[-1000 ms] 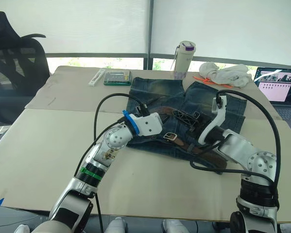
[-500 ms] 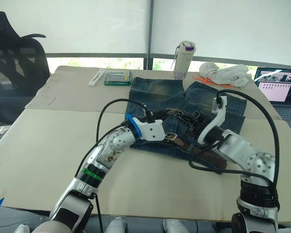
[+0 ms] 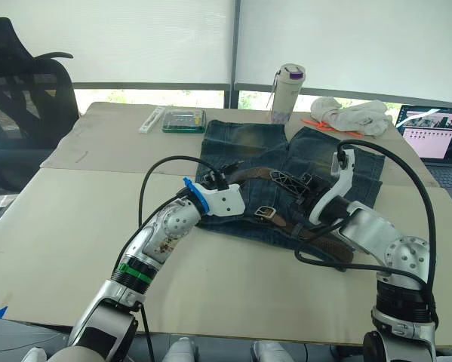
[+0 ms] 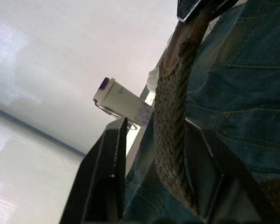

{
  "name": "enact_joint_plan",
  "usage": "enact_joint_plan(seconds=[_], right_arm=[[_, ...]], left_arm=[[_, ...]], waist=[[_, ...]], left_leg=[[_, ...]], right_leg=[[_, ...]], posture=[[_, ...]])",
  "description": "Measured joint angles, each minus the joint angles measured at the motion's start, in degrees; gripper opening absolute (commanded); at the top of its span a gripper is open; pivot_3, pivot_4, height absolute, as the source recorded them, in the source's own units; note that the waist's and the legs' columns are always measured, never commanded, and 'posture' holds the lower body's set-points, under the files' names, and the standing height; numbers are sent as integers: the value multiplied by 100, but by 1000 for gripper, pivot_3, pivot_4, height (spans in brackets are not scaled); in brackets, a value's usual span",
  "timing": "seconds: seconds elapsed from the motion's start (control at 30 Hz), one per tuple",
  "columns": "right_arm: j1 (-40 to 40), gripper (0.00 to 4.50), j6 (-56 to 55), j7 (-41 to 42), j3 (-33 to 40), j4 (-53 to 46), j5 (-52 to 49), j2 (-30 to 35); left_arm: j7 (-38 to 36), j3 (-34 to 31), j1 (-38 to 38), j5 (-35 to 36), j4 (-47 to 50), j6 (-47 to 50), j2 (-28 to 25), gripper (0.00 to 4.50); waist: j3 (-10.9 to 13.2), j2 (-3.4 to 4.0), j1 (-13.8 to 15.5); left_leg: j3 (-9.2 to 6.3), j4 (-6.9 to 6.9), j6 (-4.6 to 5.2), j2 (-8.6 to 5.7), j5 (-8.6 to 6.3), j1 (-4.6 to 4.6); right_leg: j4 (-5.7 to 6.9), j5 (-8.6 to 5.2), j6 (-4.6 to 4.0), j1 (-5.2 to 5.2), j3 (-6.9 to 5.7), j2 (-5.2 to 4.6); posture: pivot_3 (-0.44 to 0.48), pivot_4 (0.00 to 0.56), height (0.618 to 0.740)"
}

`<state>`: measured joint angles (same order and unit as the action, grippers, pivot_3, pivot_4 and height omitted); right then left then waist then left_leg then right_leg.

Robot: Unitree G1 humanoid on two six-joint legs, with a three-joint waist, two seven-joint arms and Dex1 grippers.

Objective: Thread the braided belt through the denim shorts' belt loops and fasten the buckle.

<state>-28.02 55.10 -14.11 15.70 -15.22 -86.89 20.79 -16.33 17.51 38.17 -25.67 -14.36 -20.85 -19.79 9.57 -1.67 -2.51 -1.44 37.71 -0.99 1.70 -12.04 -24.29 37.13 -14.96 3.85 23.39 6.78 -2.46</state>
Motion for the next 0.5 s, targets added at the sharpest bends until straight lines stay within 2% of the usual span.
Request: enact_joint_plan(seconds=[0.07,0.33,0.5], right_arm=[[0,0,-3,0,0,0,0,0],[70,0,-65,86,-28,-7,22,68],[191,1781,-196,1063,-362,-329,1038,701]], left_arm=[[4,0,1,-14,-8,-14,1,35],[58,6,10,-101,-14,-16,39,35],[36,-24,-8,-25,-13,60,52,0]], waist=[[0,0,0],[0,0,-2],[0,0,3]], left_leg=[[0,0,0,0,0,0],[0,0,0,0,0,0],[0,1,0,-1,0,0]], right_leg=[[0,0,0,0,0,0],[1,0,0,0,0,0],[-1,0,0,0,-2,0]], posture=[[0,150,737],[0,150,737],[0,150,737]])
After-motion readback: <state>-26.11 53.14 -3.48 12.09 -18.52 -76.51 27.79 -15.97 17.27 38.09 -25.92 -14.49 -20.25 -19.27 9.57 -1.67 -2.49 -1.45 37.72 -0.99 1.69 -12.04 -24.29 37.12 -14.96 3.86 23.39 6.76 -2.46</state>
